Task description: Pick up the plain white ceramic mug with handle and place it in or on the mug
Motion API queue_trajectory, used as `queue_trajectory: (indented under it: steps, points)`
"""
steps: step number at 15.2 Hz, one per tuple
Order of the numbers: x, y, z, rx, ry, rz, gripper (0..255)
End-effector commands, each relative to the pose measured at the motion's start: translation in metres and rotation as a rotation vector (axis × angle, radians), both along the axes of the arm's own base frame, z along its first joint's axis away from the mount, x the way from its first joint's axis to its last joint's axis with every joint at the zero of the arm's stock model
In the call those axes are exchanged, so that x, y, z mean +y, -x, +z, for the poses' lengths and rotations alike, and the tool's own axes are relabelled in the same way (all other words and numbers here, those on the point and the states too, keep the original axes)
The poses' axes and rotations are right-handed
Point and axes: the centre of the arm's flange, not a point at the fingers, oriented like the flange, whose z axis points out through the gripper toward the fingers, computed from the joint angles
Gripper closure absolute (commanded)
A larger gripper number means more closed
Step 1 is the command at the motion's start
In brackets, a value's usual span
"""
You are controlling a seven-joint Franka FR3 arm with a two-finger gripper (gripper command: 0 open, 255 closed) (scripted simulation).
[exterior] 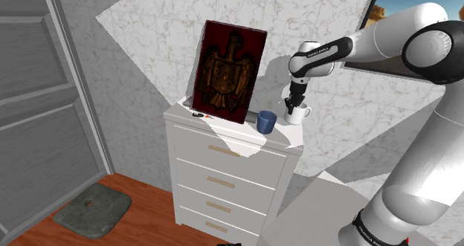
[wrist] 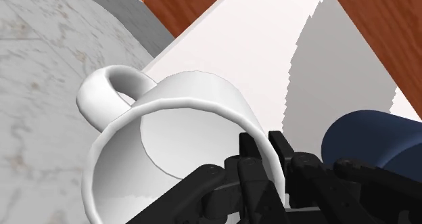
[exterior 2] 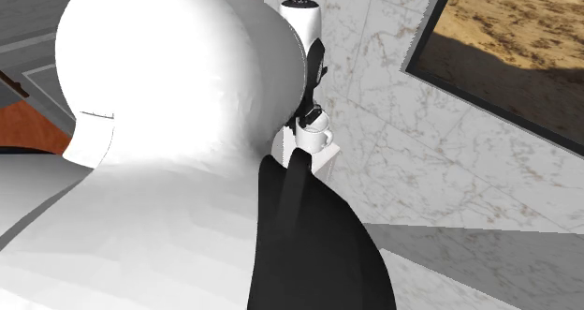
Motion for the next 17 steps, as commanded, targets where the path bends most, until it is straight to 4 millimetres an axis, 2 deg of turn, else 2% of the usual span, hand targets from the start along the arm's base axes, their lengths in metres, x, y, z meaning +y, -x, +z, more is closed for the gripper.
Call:
queue_trajectory:
  steps: [1,17]
  points:
    - [0.000,-0.001,0.011,0.000,0.000,0.000,255]
    - [0.000,-0.001,0.095,0.000,0.000,0.000,255]
